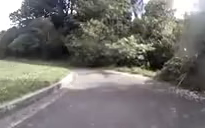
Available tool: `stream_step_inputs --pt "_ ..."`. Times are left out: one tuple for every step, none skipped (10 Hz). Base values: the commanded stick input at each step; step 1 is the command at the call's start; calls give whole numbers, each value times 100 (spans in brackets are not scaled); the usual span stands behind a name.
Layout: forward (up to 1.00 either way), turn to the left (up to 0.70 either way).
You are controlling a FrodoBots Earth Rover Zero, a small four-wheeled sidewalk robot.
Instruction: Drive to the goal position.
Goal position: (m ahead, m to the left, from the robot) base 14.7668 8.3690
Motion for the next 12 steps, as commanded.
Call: stream_step_inputs --pt "100 0" --pt "100 0" --pt "100 0" --pt "100 0" --pt "100 0" --pt "100 0" --pt "100 0" --pt "100 0" --pt "100 0" --pt "100 0" --pt "100 0" --pt "100 0"
